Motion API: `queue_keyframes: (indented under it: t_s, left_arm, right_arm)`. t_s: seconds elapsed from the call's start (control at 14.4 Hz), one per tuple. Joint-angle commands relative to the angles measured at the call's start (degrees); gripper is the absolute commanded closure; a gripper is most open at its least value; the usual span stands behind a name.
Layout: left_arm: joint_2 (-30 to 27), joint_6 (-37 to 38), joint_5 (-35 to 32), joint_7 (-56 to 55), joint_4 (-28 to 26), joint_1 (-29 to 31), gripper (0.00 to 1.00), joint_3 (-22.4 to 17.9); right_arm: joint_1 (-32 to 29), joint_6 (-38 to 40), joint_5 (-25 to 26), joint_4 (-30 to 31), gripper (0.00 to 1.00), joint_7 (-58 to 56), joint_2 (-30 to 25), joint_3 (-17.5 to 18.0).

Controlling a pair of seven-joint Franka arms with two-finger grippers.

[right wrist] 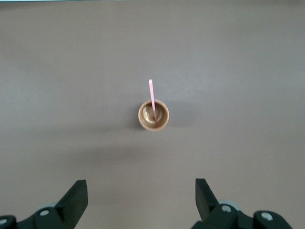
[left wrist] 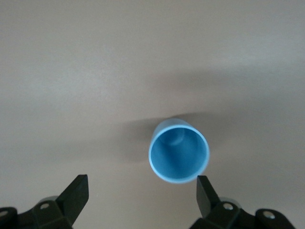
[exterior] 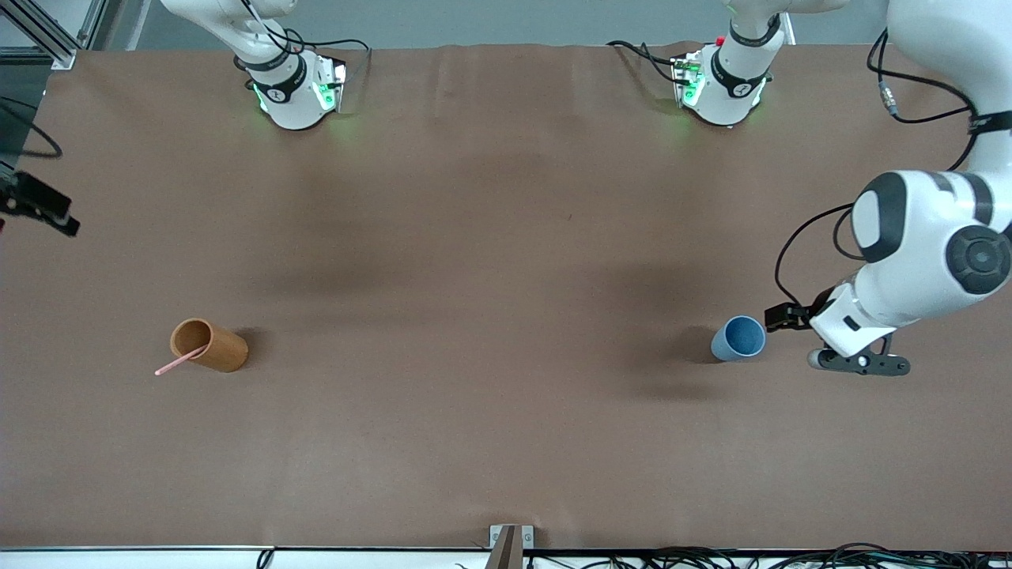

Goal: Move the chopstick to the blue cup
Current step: 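Reach the left gripper to the blue cup while the right gripper reaches the orange cup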

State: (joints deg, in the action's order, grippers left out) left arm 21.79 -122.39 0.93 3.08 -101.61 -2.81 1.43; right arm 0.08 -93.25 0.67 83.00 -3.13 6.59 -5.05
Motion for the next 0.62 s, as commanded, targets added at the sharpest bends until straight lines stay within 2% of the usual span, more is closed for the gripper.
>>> queue_keyframes:
  t_s: [0.0,0.14,0.21,0.28,0.35,0.49,0.55]
  left_arm:
    - [2.02,-6.35,0.74,0.35,-3.5,-0.17,0.0,-0.02]
    - [2.29,-9.34,0.74,-0.18,-5.96,-0.09,0.11,-0.02]
    - [2.55,-10.83,0.74,-0.27,-7.27,-0.09,0.23,-0.02]
    - [2.99,-11.72,0.82,-0.27,-7.37,-0.09,0.4,-0.02]
    - [3.87,-12.08,0.91,-0.35,-7.03,-0.18,0.63,-0.02]
    - [4.66,-13.65,1.0,-0.44,-6.93,-0.52,0.92,0.07]
    - [4.93,-14.1,1.0,-0.44,-6.93,-0.53,1.0,0.07]
  right_arm:
    - [-1.13,-3.67,-0.49,-7.84,0.02,0.06,10.88,0.65]
    - [-1.48,-6.84,-0.4,-9.86,0.03,0.06,15.36,0.65]
    - [-1.66,-7.9,-0.4,-11.35,0.05,0.06,17.91,0.65]
    - [-2.01,-8.7,-0.4,-12.67,0.06,0.06,20.2,0.65]
    - [-2.53,-9.31,-0.4,-12.86,0.09,0.14,22.05,0.65]
    - [-2.45,-9.49,-0.67,-12.34,0.15,0.58,23.91,0.65]
    - [-2.28,-9.5,-0.58,-12.34,0.19,0.58,25.13,0.65]
